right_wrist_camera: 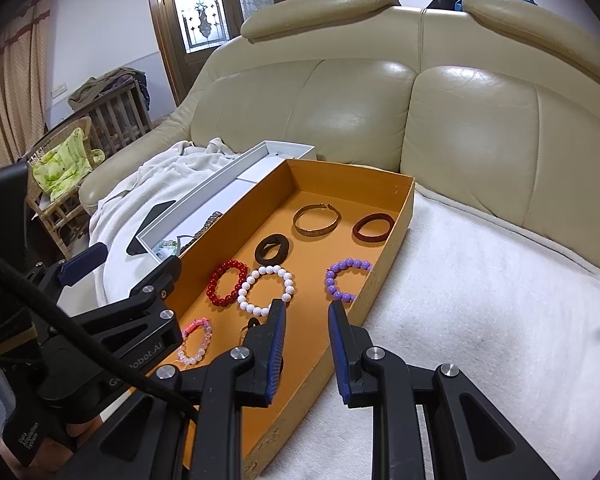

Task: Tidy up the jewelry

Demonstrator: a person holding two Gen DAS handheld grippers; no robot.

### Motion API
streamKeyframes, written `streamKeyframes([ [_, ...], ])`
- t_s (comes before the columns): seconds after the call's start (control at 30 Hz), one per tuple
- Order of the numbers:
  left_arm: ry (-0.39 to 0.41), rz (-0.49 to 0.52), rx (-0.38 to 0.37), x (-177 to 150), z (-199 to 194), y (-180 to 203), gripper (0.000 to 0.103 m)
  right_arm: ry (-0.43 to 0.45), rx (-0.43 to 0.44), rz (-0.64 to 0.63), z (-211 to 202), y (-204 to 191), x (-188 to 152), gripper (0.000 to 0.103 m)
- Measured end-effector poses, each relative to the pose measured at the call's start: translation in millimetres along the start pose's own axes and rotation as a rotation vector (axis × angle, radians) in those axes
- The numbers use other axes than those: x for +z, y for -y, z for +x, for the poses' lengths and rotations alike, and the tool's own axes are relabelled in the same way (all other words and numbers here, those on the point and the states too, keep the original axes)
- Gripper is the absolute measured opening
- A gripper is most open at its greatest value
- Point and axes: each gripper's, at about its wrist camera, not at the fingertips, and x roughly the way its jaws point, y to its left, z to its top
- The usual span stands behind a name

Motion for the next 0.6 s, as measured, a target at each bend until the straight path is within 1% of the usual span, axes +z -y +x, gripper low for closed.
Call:
streamKeyframes([
  [0.33,-0.009,-0.004,0.01,-3.6,0.8,-2.7,0.082,-0.001,0.01,-0.004,-0.4,-1.1,0.8,0.024],
  [0.43,-0.04,-0.023,0.021,-11.9,0.5,-10.0,0.082,-0.011,0.018,-0.007,0.0,-2.1,1.2,0.024],
  [0.5,-0.053,-0.027,0.045,-20.5,-4.0,-14.2,0.082,-0.016,0.024,-0.009,-1.6,-3.0,1.2,0.024],
  [0.6,-0.071,-0.028,0.069,-41.1,-17.3,-18.8,0.082,-0.018,0.031,-0.009,-9.1,-5.1,-3.6,0.024],
])
